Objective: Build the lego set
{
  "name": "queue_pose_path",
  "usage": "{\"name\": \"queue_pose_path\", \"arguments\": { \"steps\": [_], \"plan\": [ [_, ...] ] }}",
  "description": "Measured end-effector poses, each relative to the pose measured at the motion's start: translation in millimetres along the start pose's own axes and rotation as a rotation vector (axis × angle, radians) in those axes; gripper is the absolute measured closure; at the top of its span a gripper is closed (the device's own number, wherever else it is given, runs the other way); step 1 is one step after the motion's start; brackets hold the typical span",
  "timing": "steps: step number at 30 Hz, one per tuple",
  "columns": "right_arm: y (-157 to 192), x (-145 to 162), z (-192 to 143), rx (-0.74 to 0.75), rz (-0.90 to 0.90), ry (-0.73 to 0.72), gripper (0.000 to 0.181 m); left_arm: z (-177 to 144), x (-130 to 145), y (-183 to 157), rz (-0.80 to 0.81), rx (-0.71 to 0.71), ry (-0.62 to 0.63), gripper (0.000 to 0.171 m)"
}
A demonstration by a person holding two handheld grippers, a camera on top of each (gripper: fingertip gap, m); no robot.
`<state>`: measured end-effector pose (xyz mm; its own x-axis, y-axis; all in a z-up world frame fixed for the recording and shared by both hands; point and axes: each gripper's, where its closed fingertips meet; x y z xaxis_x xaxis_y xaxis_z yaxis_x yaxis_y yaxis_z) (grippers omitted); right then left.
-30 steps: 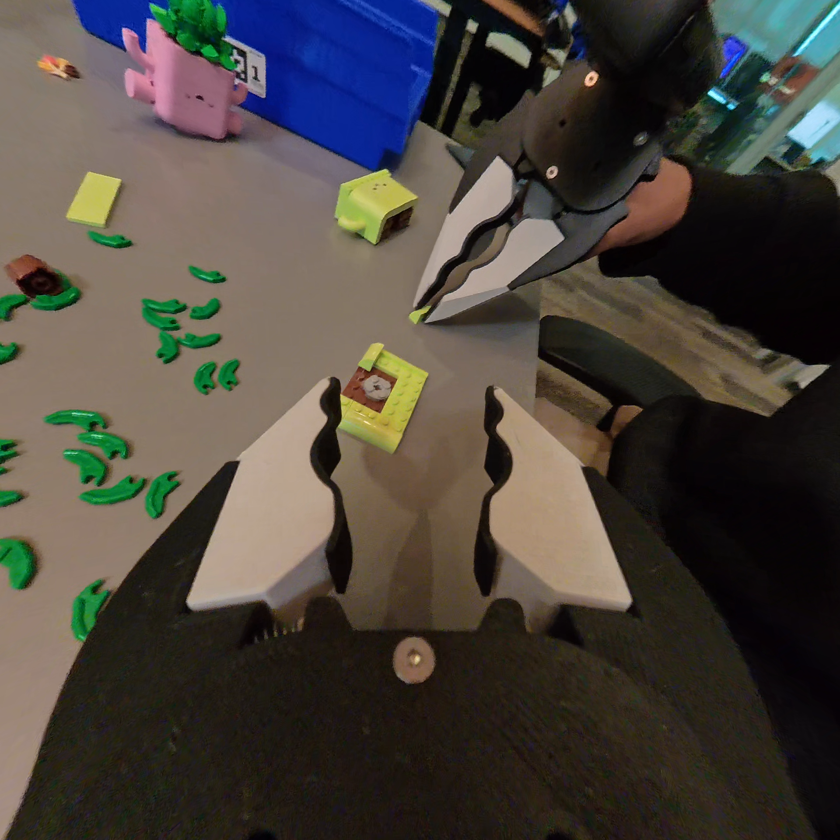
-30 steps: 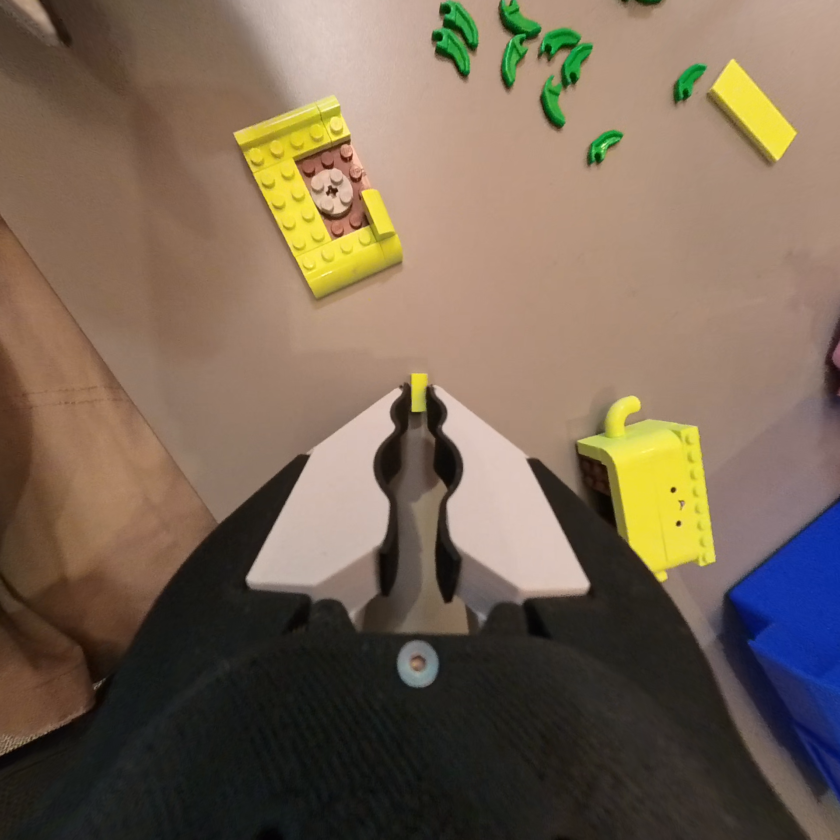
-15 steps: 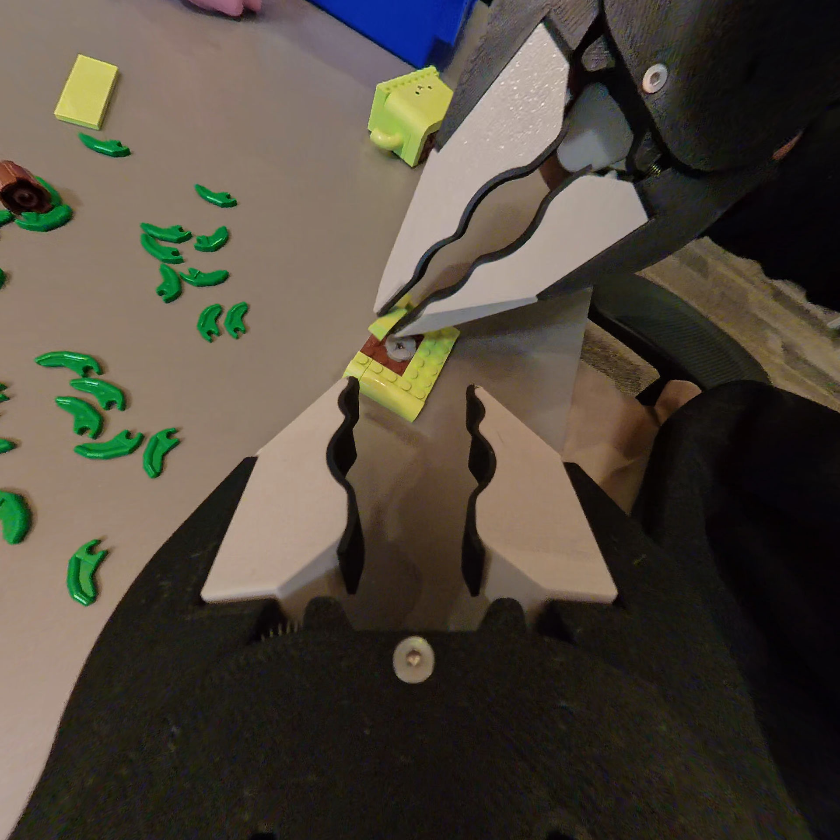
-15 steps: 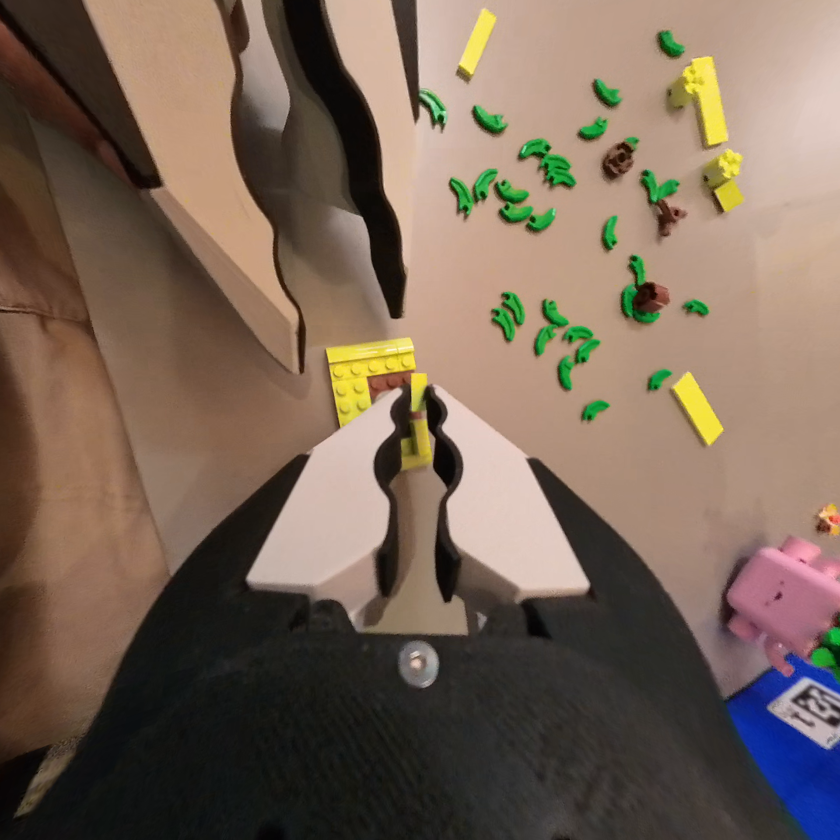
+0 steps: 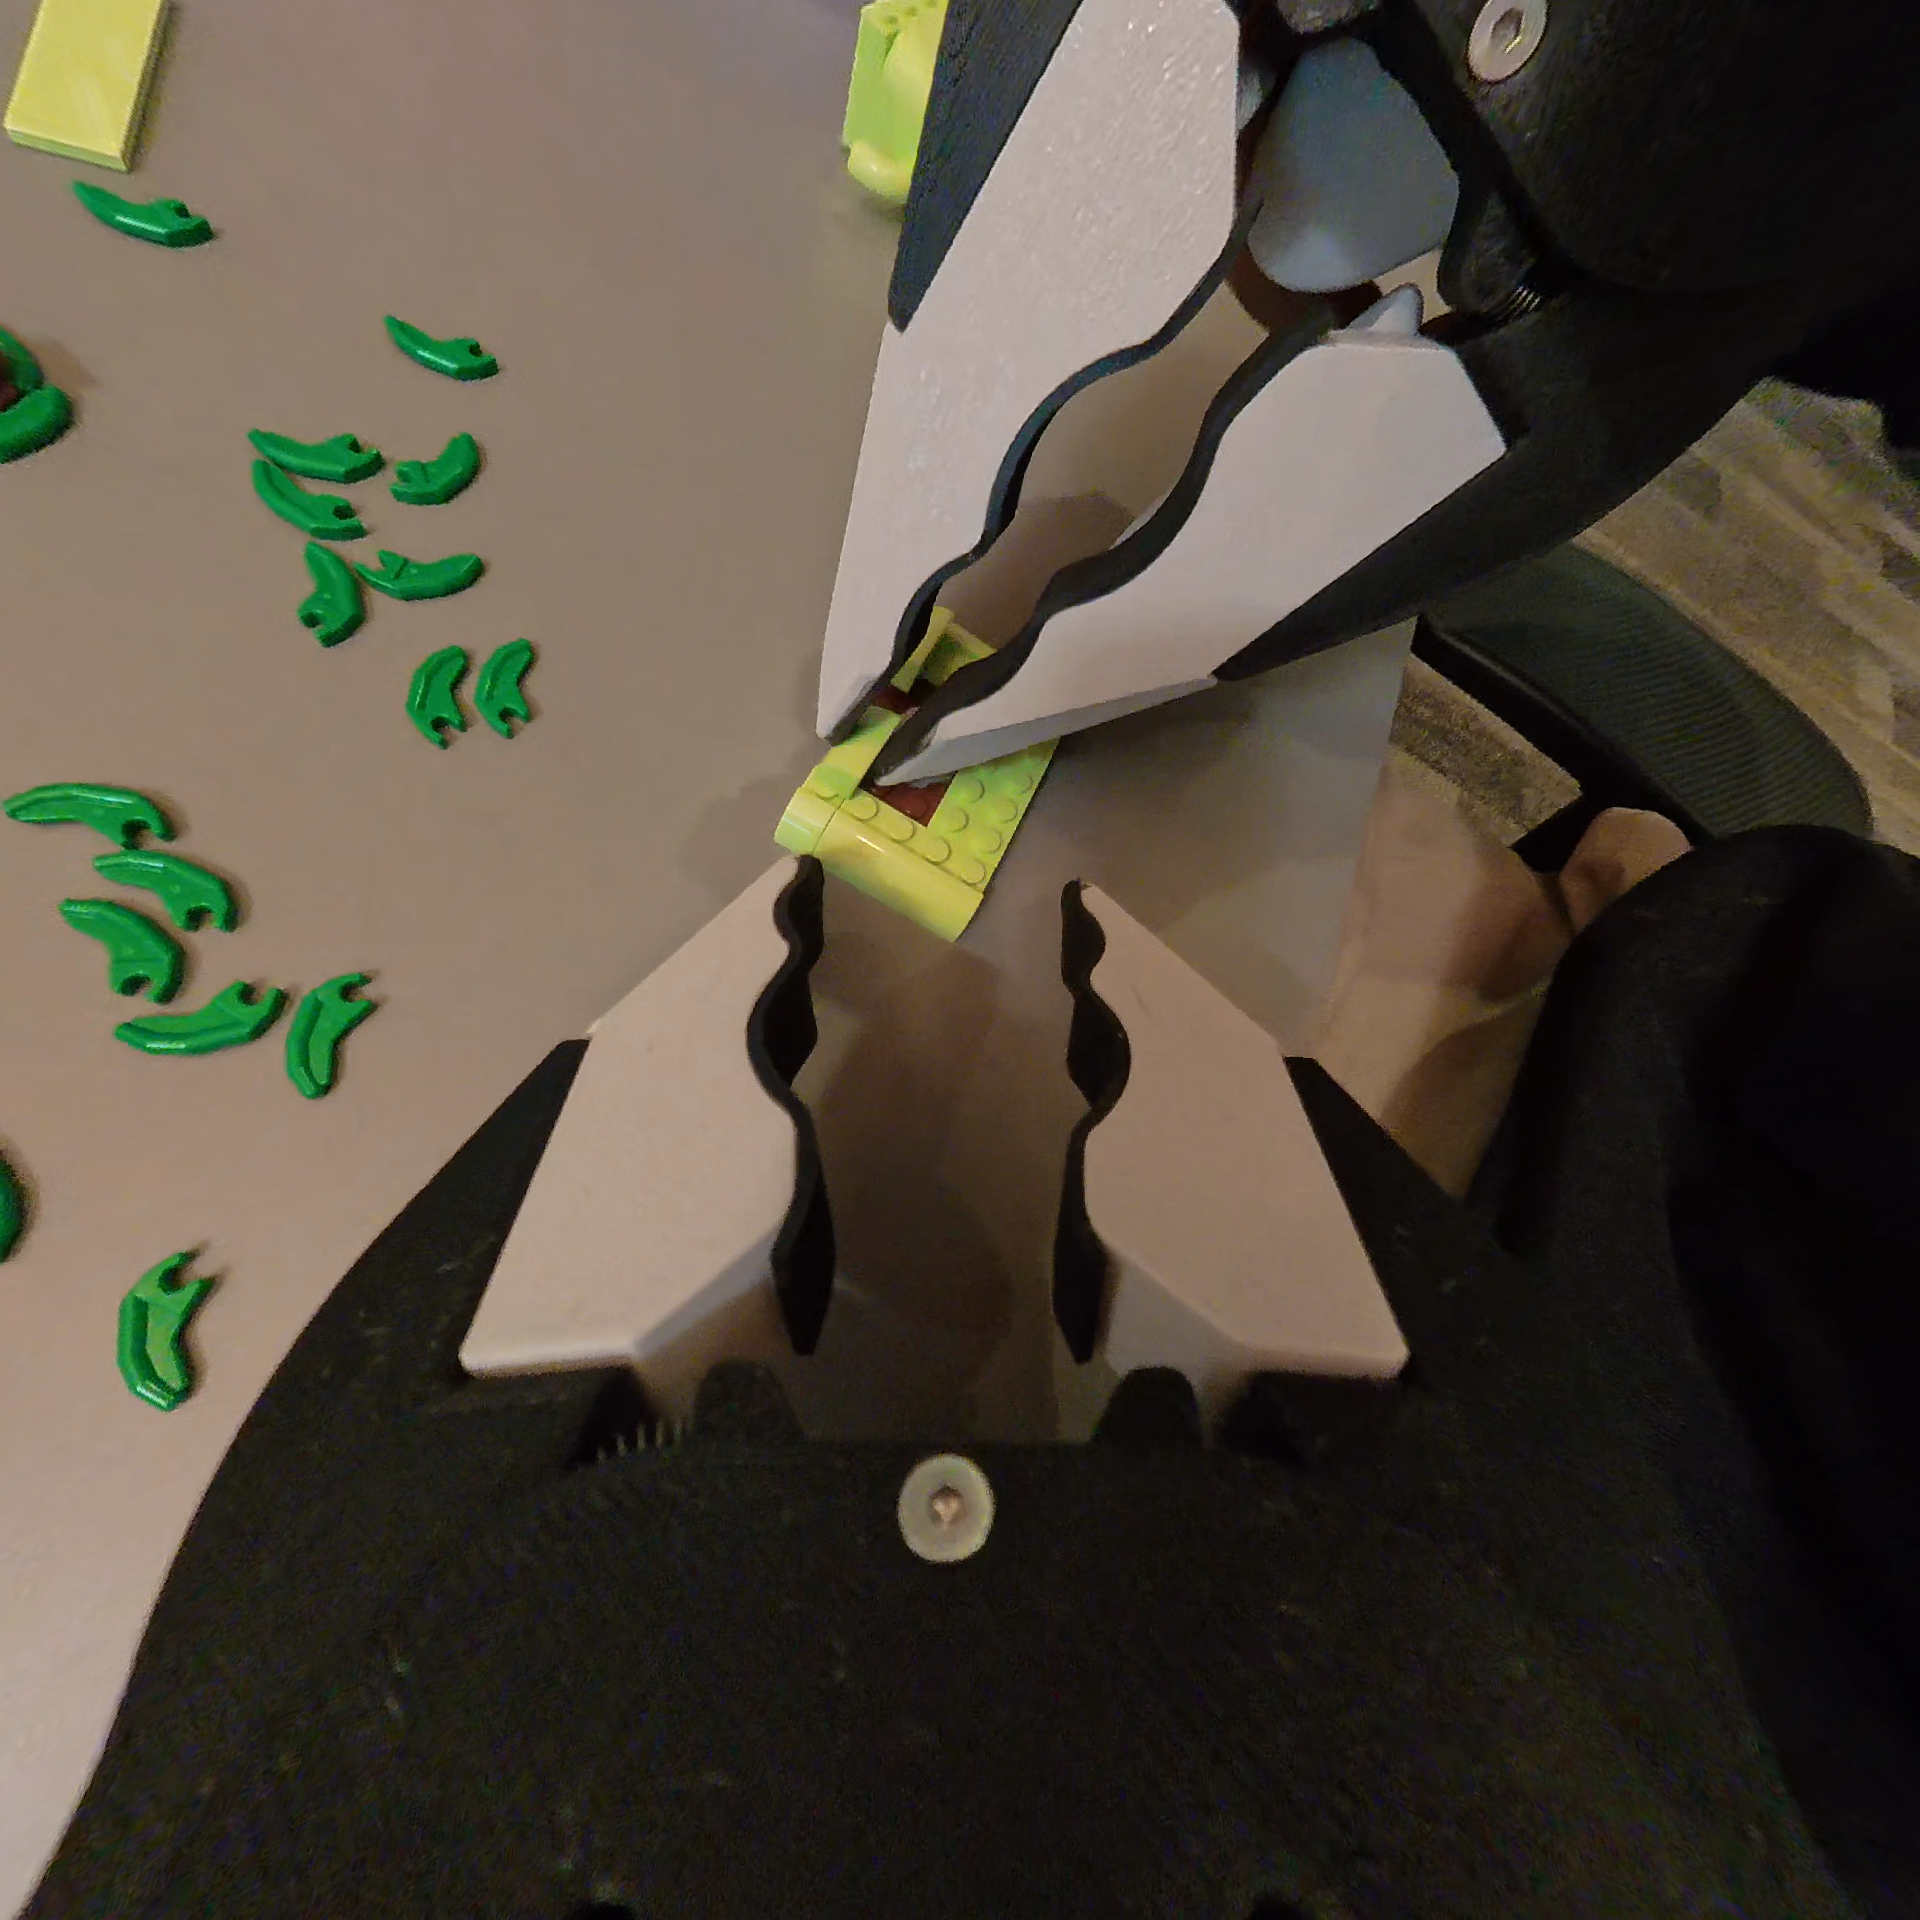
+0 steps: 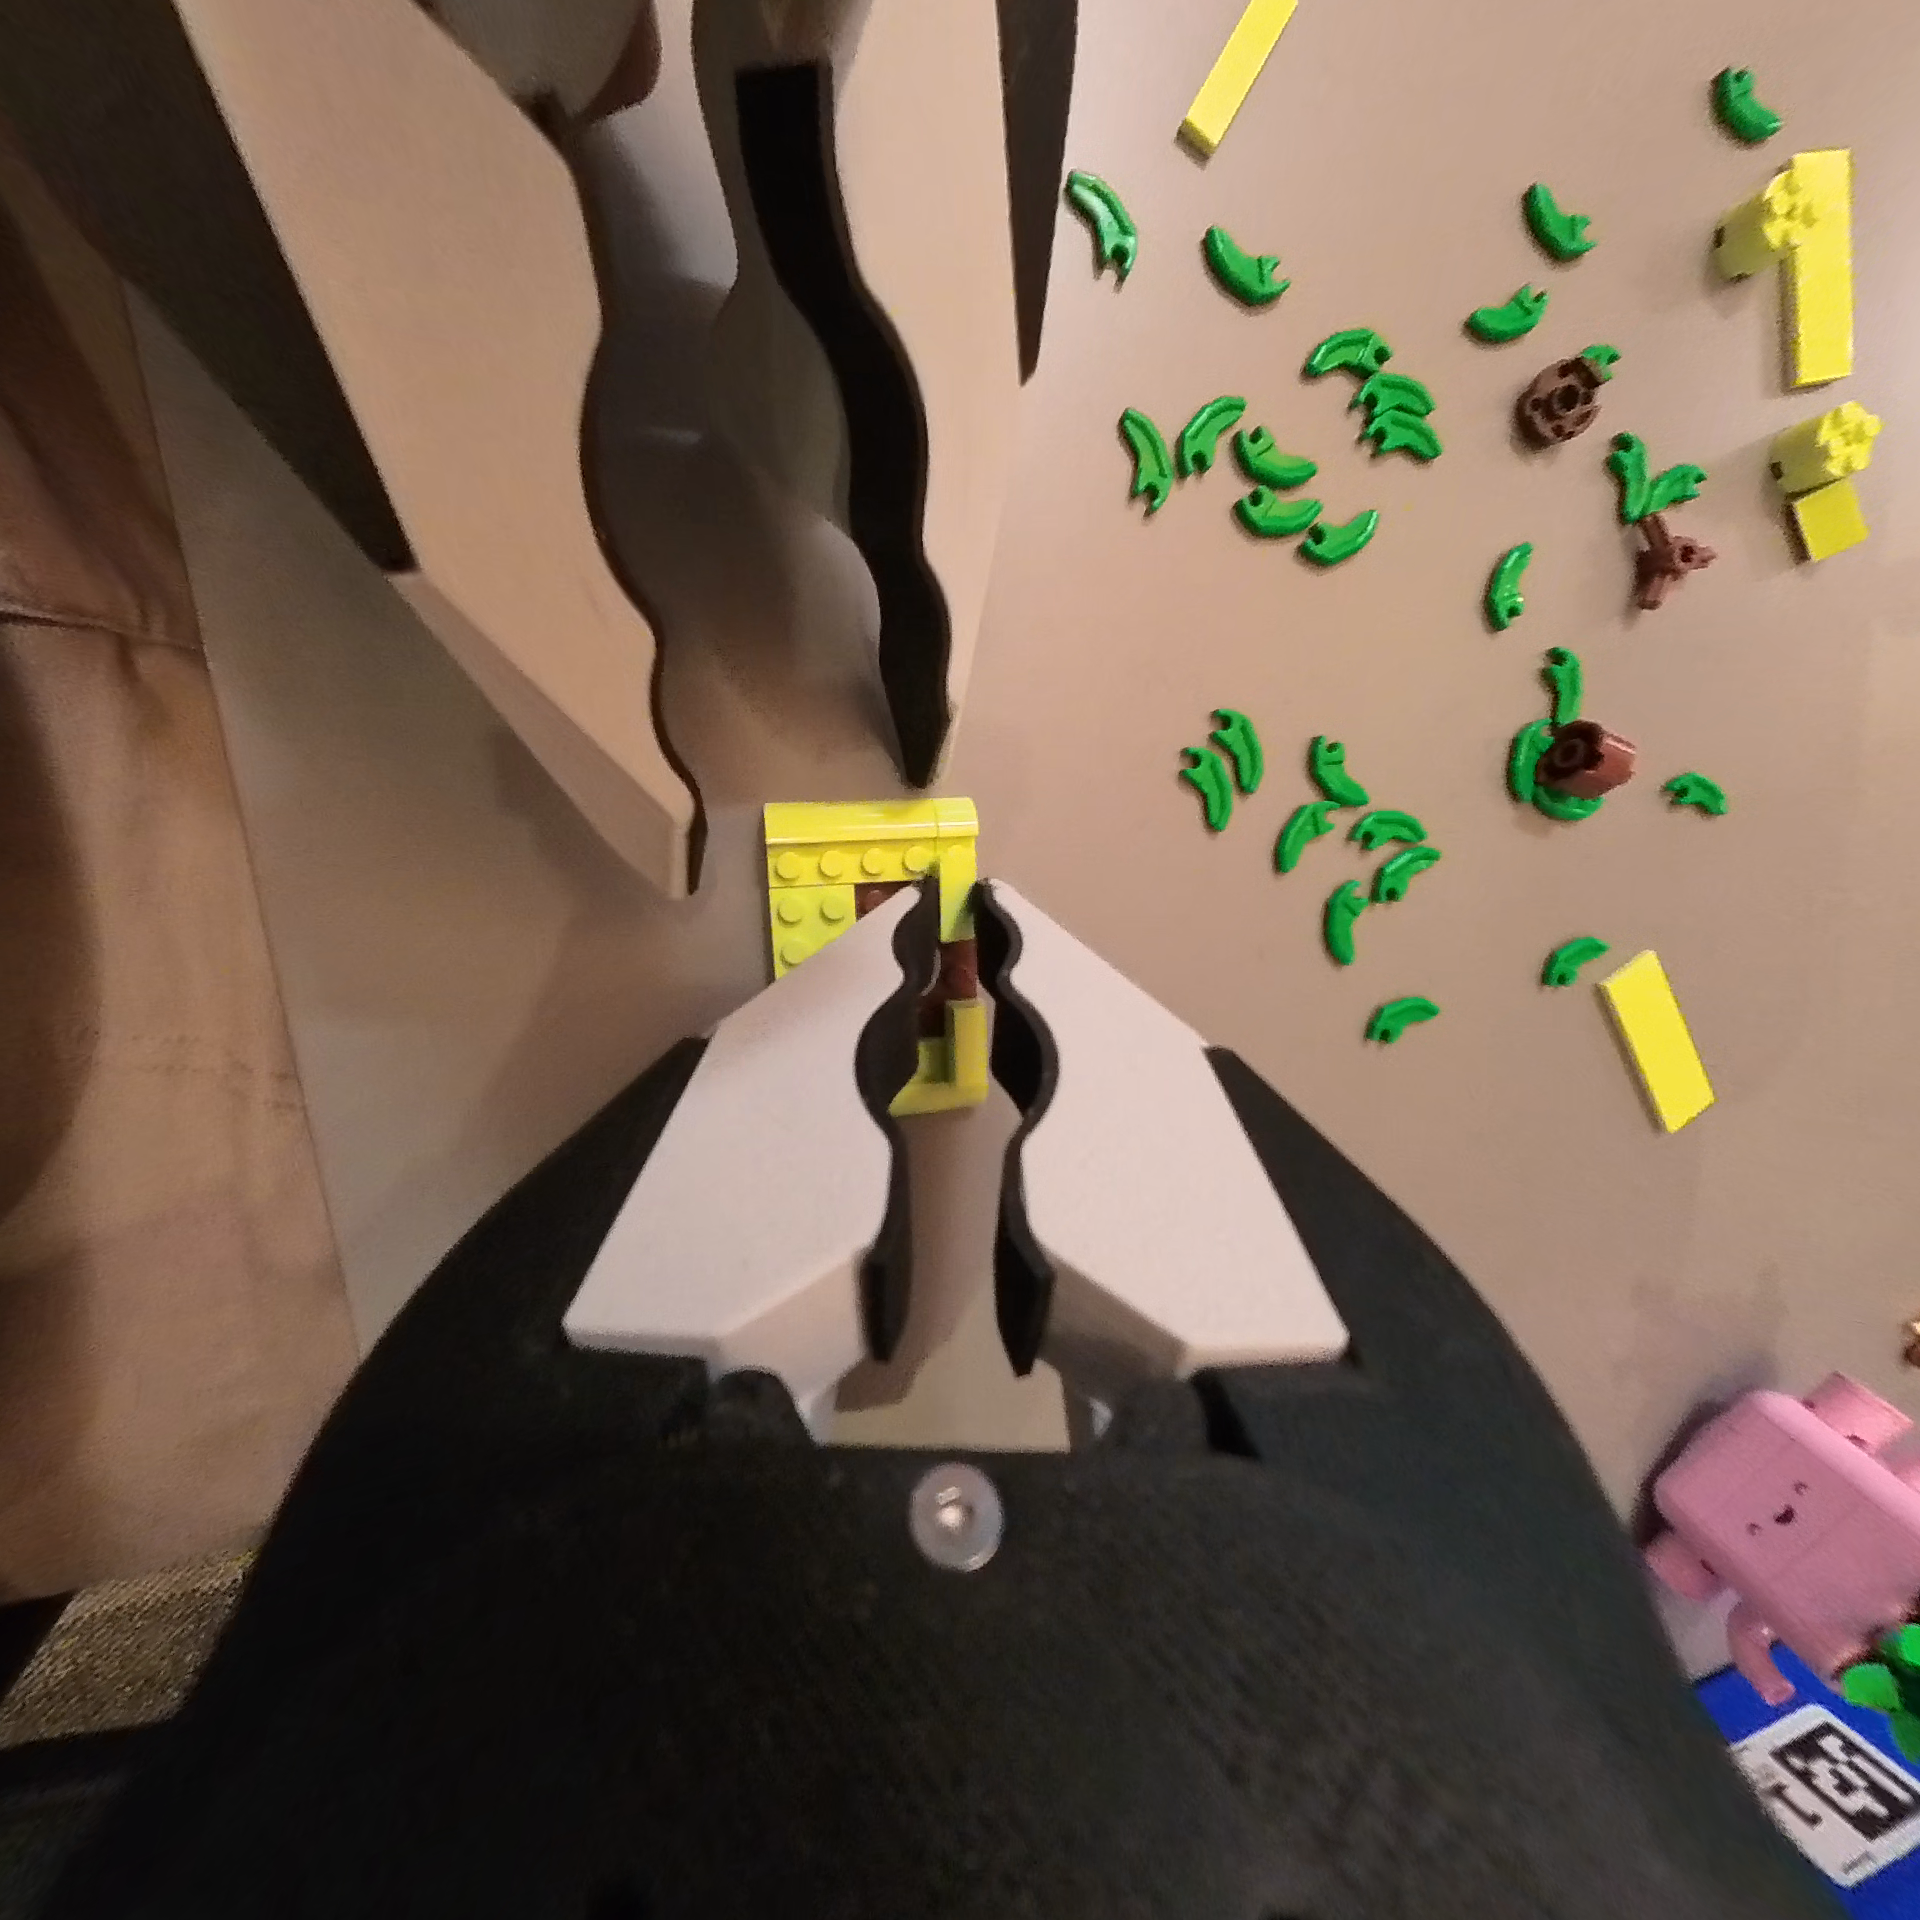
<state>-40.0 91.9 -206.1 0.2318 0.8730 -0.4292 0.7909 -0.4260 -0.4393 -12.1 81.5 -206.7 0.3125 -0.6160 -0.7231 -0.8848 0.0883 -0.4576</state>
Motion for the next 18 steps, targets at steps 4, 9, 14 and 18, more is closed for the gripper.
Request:
{"name": "queue_pose_path", "arguments": {
  "steps": [4,9,14,18],
  "plan": [
    [-0.3,-0.1,0.2,-0.010,-0.007,0.003,0.176,1.7,1.9,1.1,0.013,-0.021,0.022,0.128],
    [0.5,-1.6,0.9,-0.023,-0.011,-0.001,0.176,0.9,1.2,1.9,0.004,-0.021,0.014,0.128],
    [1.0,-2.6,1.9,-0.035,-0.027,0.008,0.176,1.2,0.9,1.7,0.011,-0.023,0.014,0.129],
    [1.3,-2.4,2.3,-0.045,-0.049,0.023,0.176,1.8,0.7,2.4,0.013,-0.028,0.017,0.130]
  ]
}}
Point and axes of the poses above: each gripper's, where its closed fingertips meet, z out along the fingers, x out of its underside, y = z × x across the jaws, and after that the axes turned 15 degrees about x, right-handed
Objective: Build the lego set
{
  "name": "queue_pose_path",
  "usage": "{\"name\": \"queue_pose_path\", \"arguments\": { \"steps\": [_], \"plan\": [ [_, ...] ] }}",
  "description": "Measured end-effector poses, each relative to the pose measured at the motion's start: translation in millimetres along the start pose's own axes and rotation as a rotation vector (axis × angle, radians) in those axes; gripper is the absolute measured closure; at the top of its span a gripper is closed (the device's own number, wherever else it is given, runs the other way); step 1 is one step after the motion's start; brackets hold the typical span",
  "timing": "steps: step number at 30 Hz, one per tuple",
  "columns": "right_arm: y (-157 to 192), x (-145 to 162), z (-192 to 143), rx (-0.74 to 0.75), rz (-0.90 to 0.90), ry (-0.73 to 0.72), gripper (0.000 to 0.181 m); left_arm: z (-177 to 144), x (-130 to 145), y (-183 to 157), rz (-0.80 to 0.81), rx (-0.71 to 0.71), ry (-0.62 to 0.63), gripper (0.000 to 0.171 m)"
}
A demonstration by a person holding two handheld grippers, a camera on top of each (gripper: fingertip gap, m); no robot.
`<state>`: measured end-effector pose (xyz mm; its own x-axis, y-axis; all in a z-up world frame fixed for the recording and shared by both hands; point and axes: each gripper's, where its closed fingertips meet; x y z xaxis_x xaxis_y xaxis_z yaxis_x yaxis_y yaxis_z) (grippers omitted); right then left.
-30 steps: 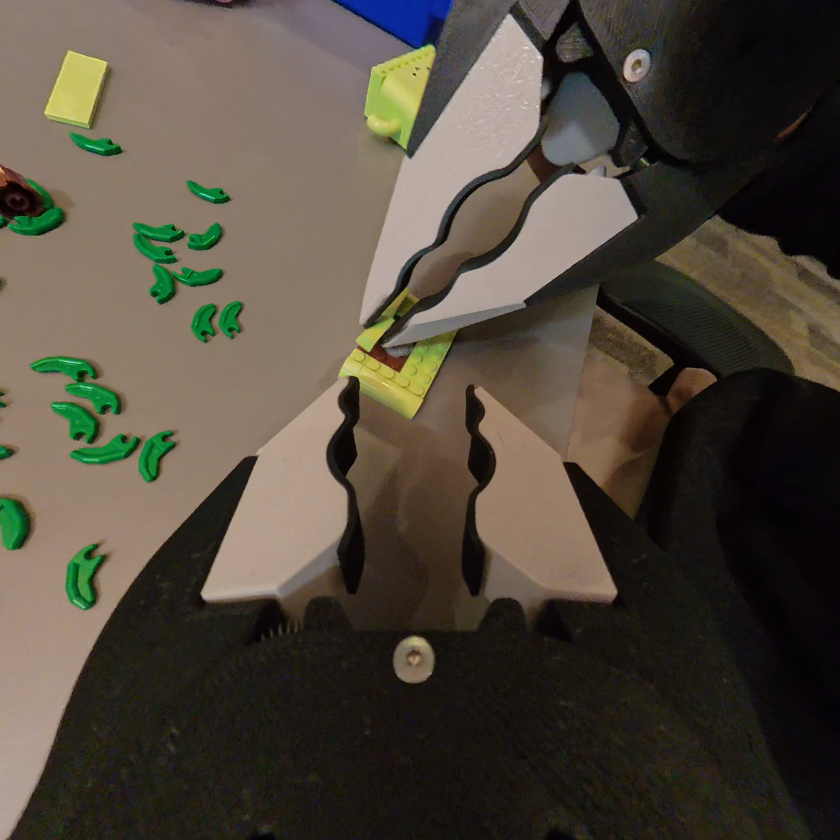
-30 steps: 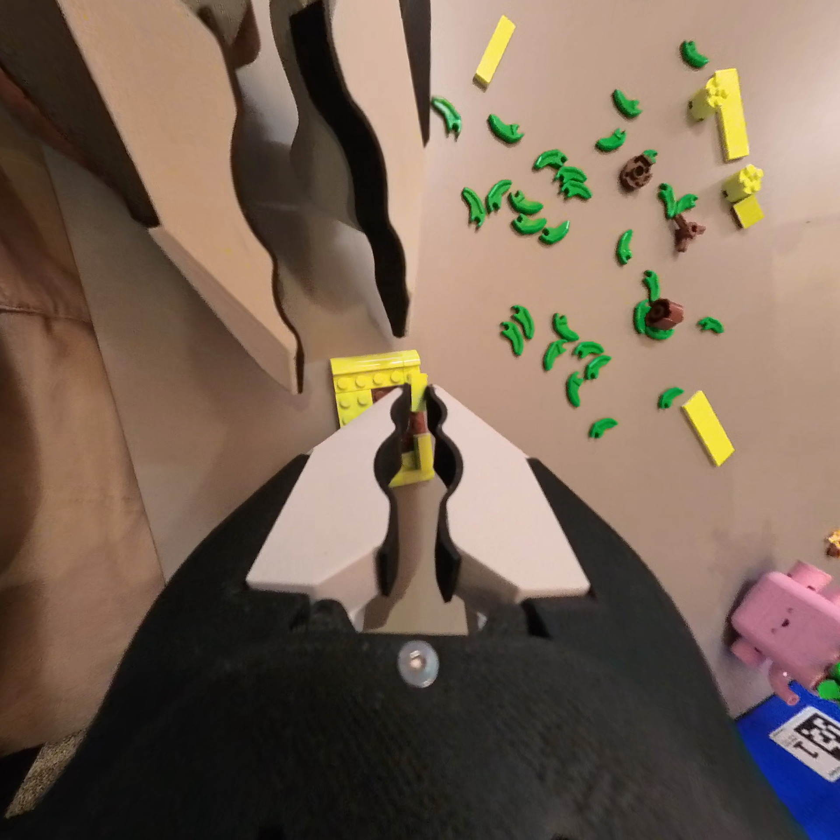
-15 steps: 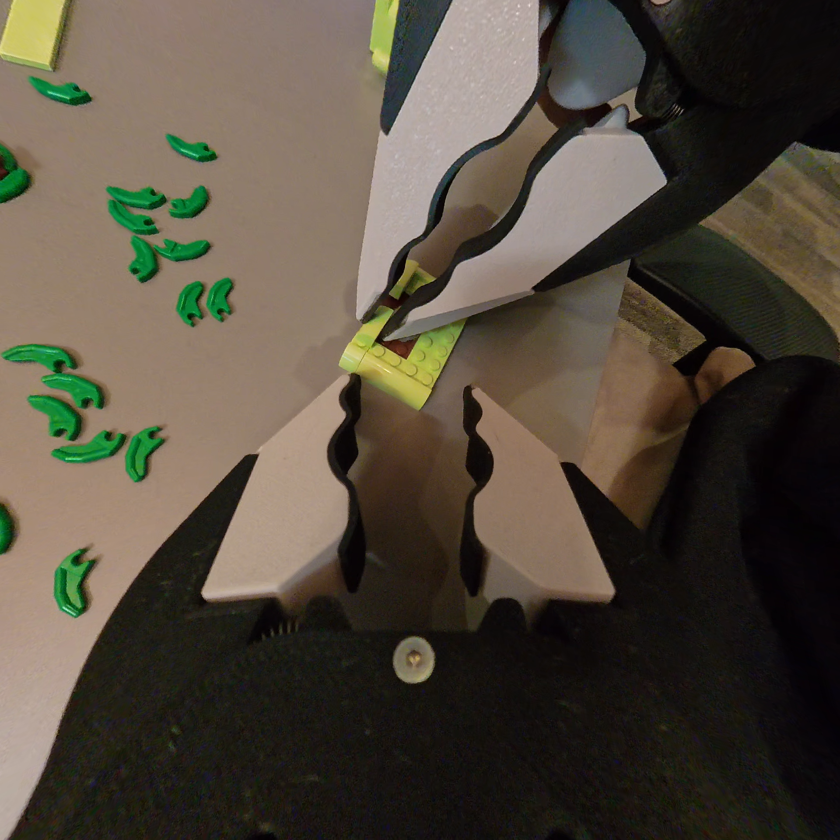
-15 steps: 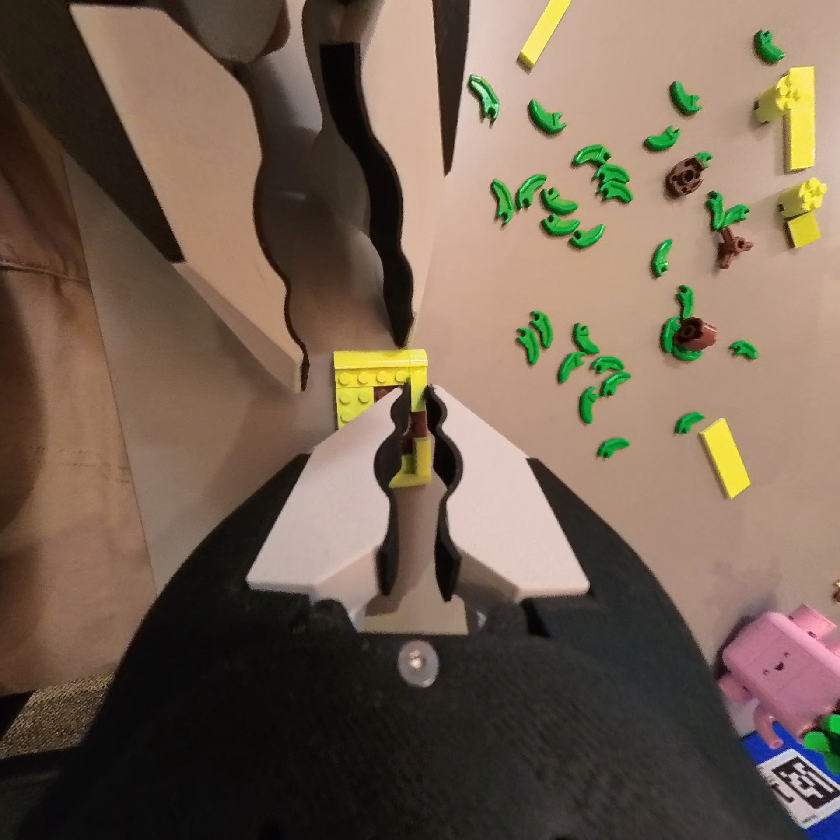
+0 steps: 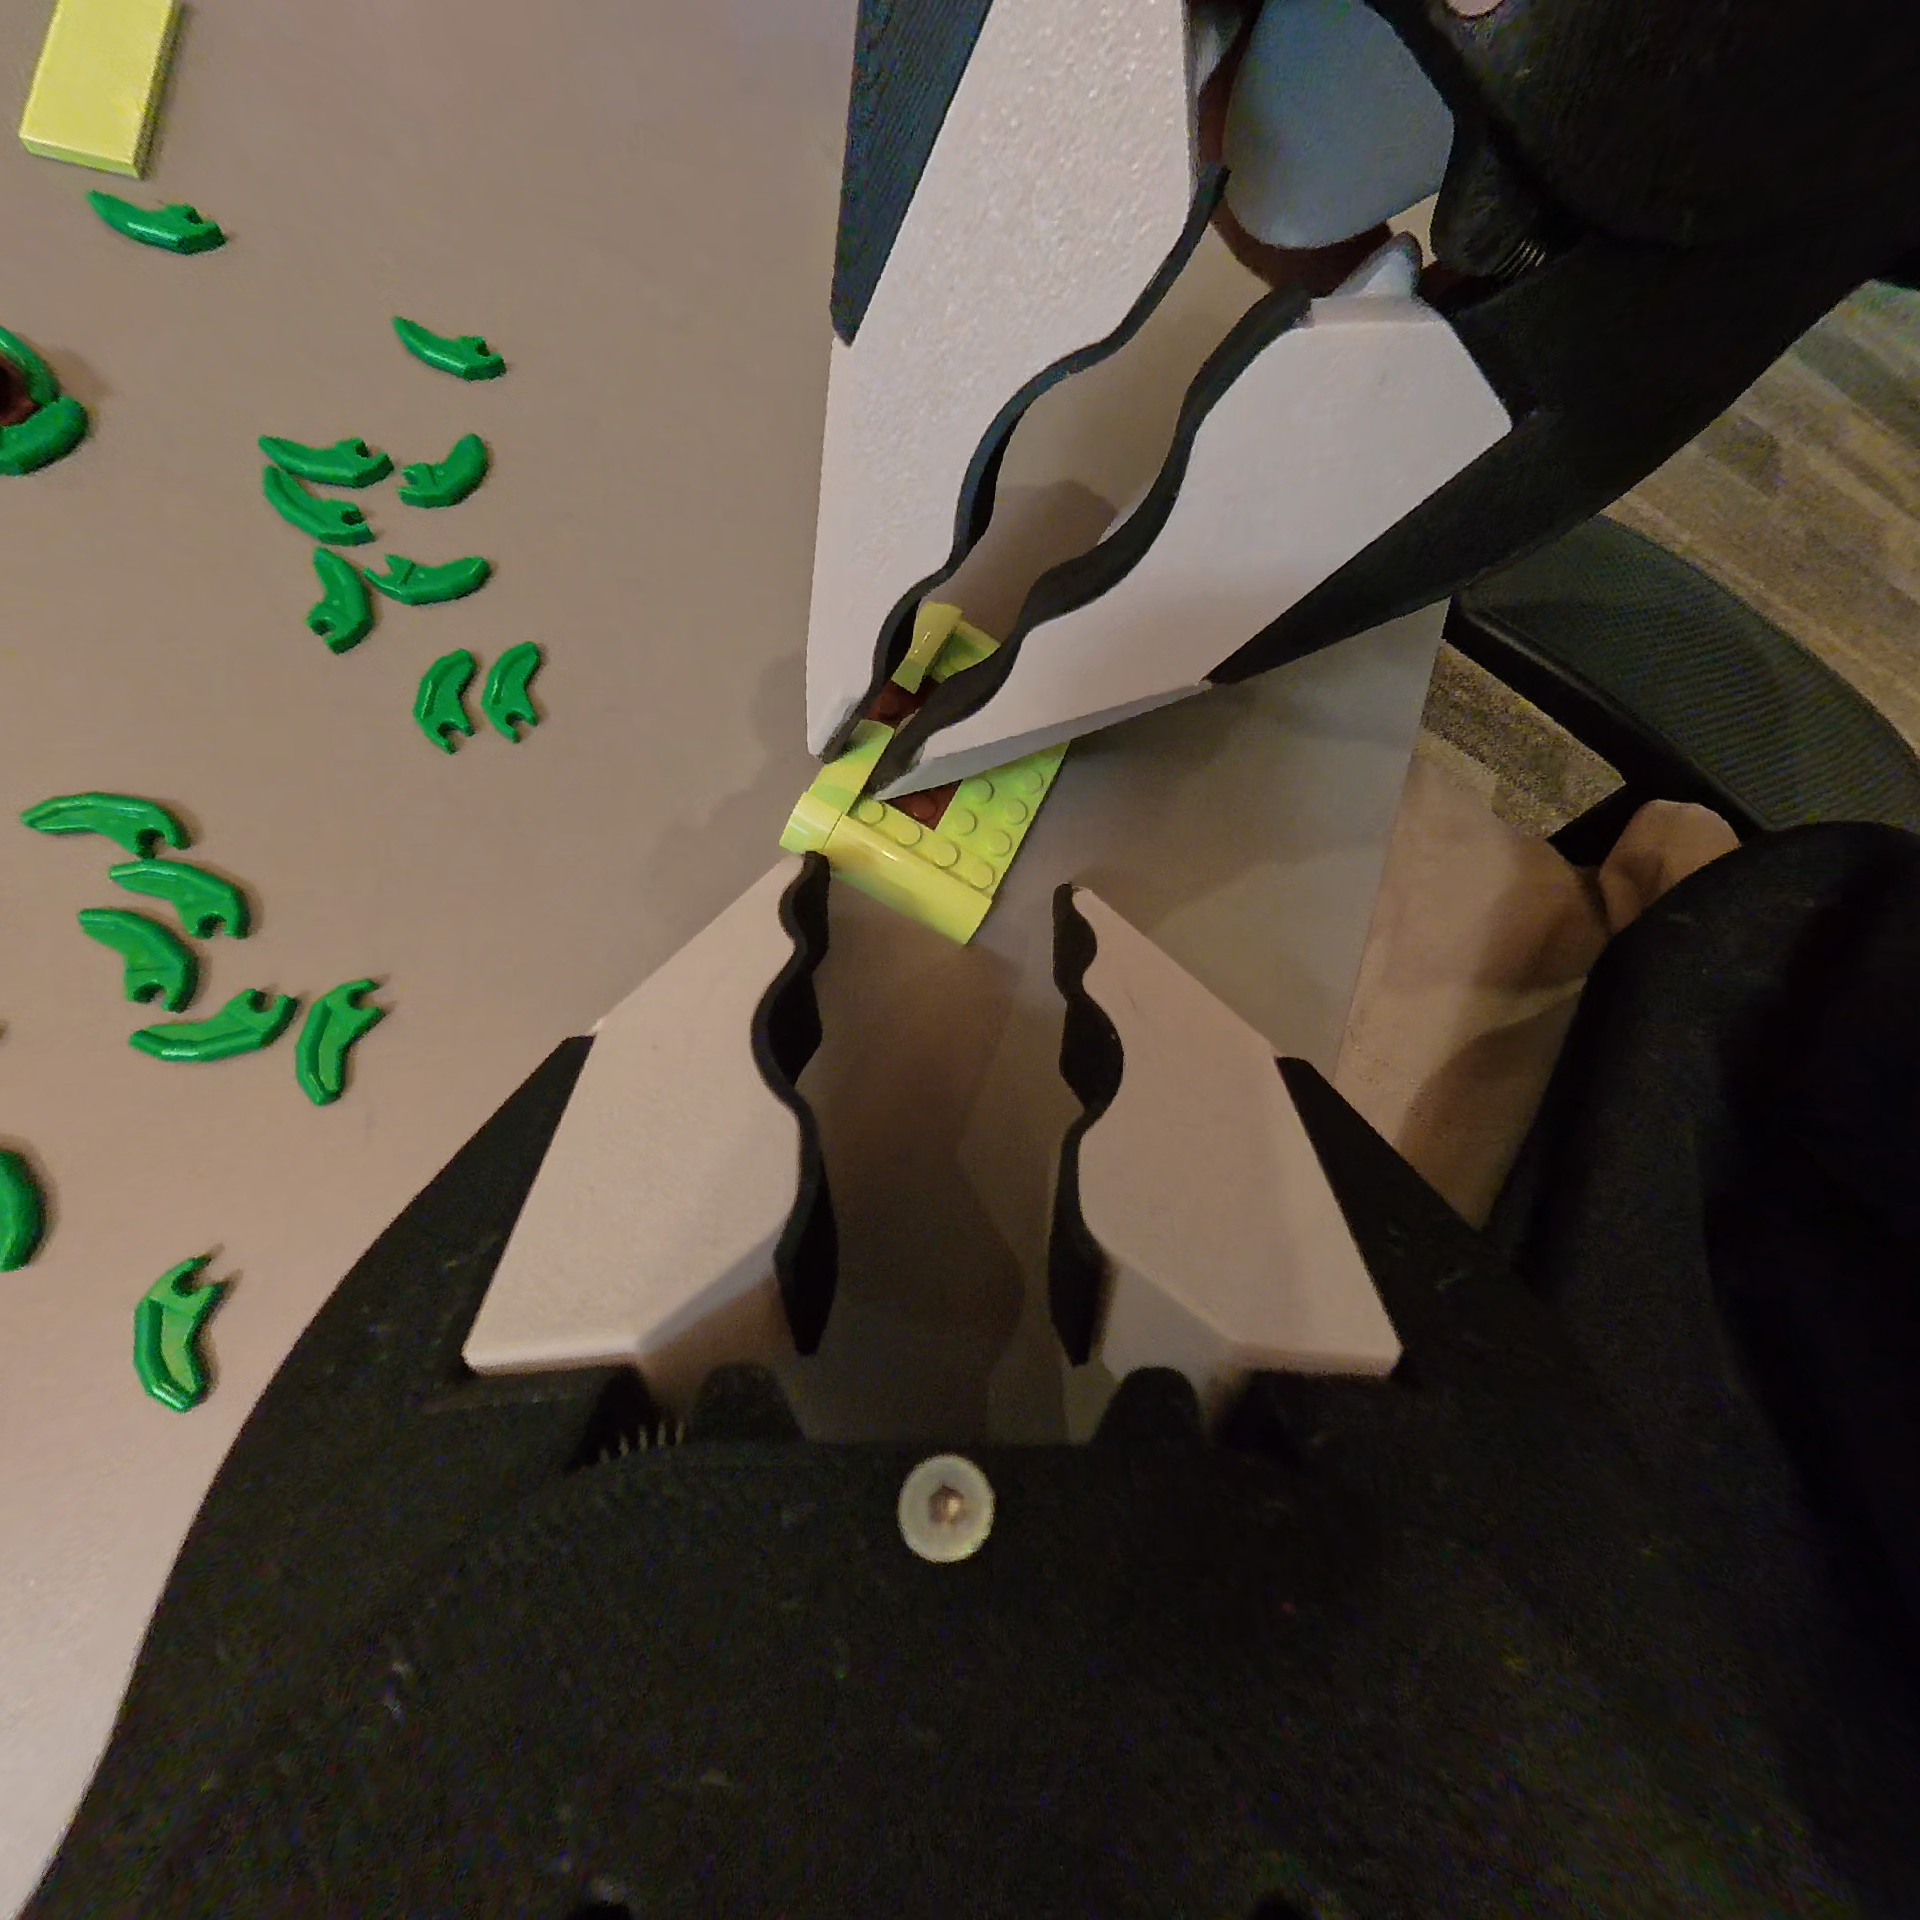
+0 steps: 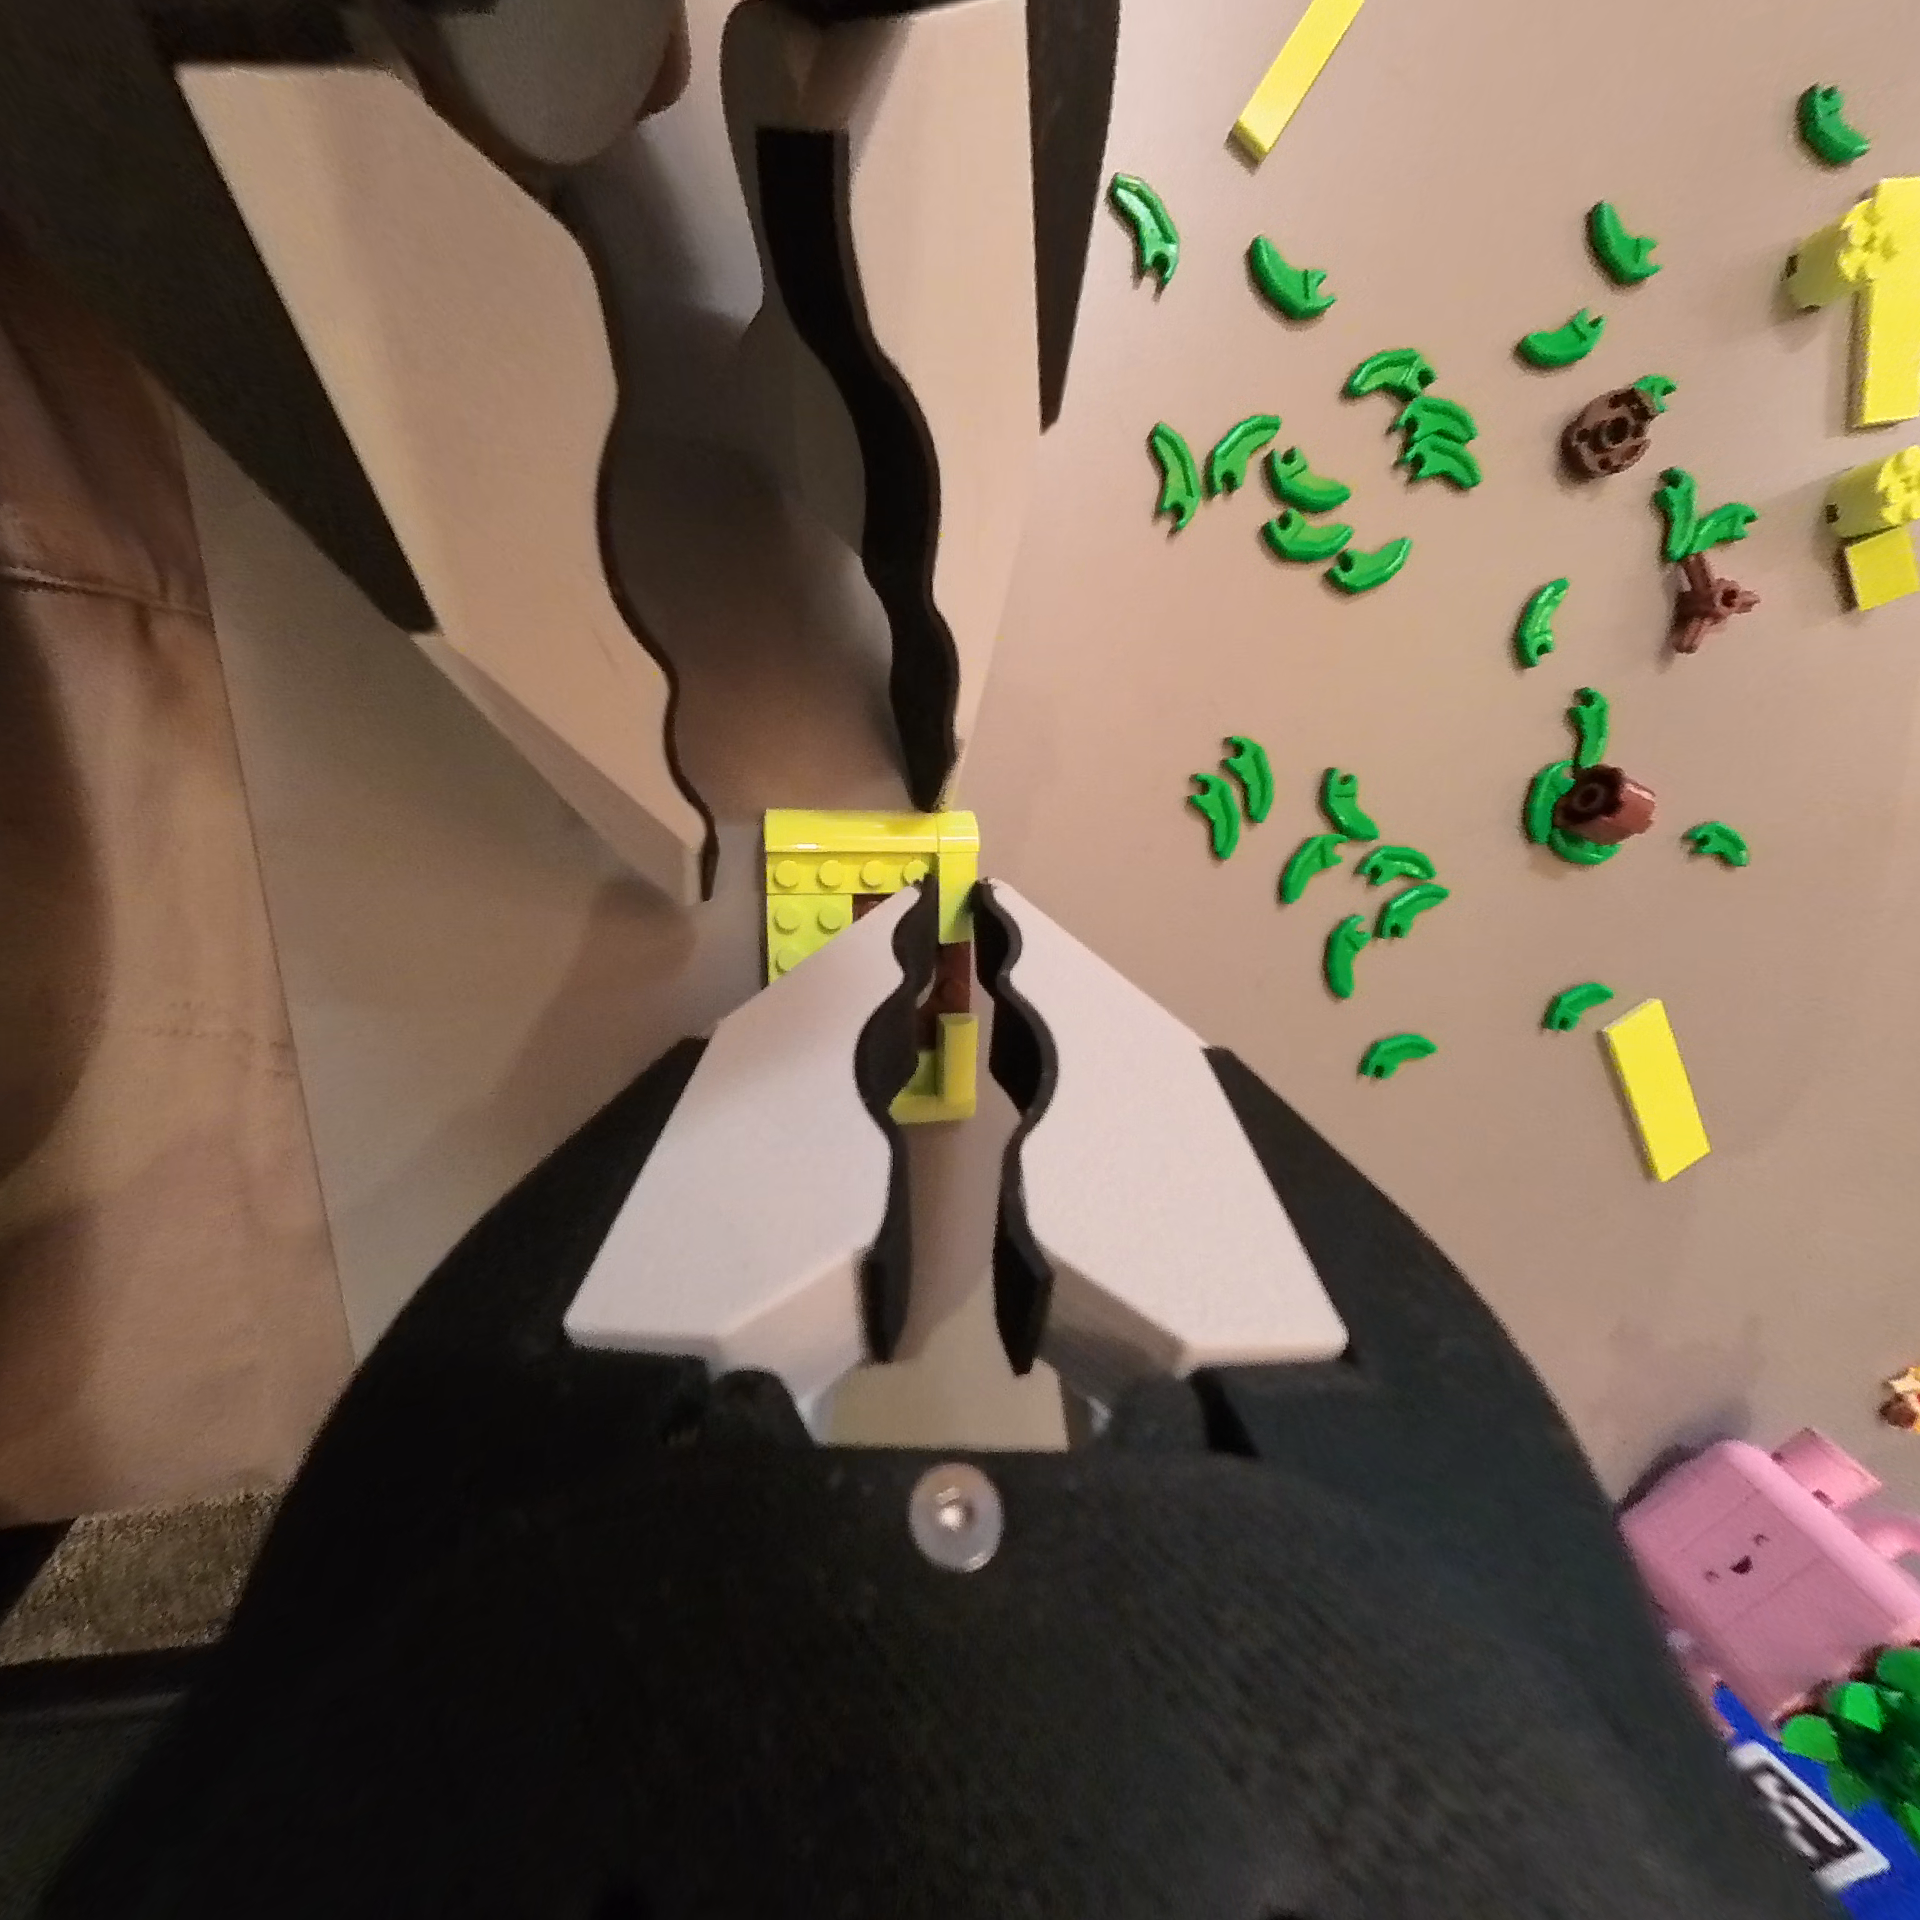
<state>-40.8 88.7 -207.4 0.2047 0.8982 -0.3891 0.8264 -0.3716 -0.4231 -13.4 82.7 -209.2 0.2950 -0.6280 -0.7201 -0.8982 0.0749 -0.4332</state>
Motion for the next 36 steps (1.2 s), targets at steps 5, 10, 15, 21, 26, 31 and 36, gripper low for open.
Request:
{"name": "queue_pose_path", "arguments": {
  "steps": [5,10,15,21,26,31,36],
  "plan": [
    [0.2,1.5,1.0,-0.021,-0.015,0.033,0.176,-0.4,-0.6,2.1,-0.011,-0.004,-0.006,0.133],
    [0.5,2.0,1.3,-0.050,-0.026,0.071,0.177,-0.4,-0.7,3.0,-0.006,-0.015,-0.003,0.134],
    [0.4,2.1,1.6,-0.049,-0.064,0.106,0.176,-0.1,-0.6,3.6,0.008,-0.030,0.003,0.134],
    [-1.3,4.2,1.9,-0.022,0.006,0.080,0.171,-1.2,-1.1,4.3,-0.002,-0.028,-0.006,0.135],
    [-2.7,4.0,-4.7,-0.037,0.117,0.007,0.162,-2.9,-2.7,4.6,-0.030,-0.004,-0.030,0.135],
    [-3.9,2.1,-6.2,-0.040,0.143,-0.049,0.170,-1.9,-2.1,3.7,-0.023,-0.002,-0.021,0.134],
    [-2.1,0.6,-3.2,-0.040,0.121,-0.061,0.178,-1.6,-2.3,2.6,-0.023,0.009,-0.022,0.134]
  ]
}}
Point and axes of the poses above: each gripper's, where its closed fingertips meet, z out along the fingers, x out of its underside, y = z × x across the jaws, and after that the axes turned 15 degrees about x, right-handed
